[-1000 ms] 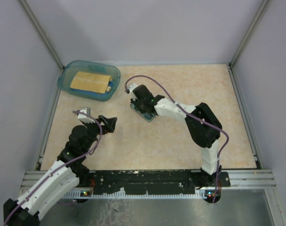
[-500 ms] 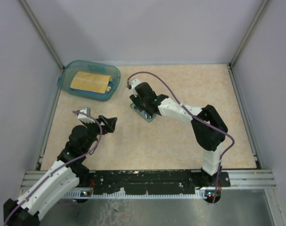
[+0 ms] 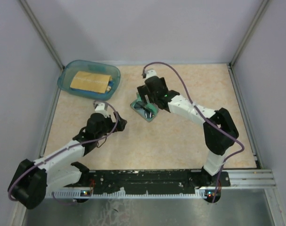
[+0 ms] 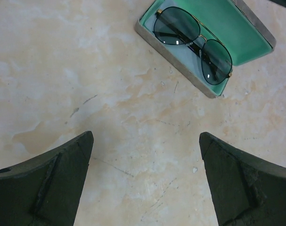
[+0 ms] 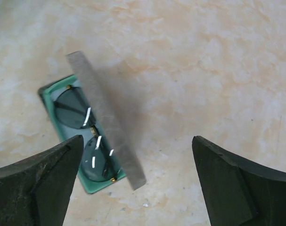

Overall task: Organize the sunglasses
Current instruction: Place the sunglasses in the sunglasses case, then close the sunglasses case at the center of the board.

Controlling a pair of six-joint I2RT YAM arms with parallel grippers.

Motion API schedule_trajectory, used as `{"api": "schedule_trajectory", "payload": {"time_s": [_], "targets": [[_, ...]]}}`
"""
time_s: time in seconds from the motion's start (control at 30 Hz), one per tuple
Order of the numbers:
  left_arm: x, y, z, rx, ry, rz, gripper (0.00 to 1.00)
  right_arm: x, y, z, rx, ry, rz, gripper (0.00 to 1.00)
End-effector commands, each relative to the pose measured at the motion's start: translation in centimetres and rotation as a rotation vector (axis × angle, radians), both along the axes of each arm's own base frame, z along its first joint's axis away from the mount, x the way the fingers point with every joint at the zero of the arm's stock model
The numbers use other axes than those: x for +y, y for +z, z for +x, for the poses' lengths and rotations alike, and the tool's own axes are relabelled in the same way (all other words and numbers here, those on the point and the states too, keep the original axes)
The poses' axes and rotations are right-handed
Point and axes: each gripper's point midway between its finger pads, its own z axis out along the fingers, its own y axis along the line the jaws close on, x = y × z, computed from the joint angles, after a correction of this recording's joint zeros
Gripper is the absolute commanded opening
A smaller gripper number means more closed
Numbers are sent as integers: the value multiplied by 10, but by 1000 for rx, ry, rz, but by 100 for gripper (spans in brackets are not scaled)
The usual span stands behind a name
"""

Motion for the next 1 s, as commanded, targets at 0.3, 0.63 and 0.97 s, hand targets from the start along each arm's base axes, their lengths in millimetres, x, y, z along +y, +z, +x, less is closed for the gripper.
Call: {"api": "schedule_trajectory", "payload": {"time_s": [0.3,0.63,0.97], "targets": [[-35,-15,63,50,-46,125,100,-55,-1,44,35,-200,60,99],[-41,-44,82,100,-47,217,100,-49,-13,53,51,-178,36,99],[-49,-65,92,139,-52,288,100,-44,-21,54,69,-153,26,99]]}}
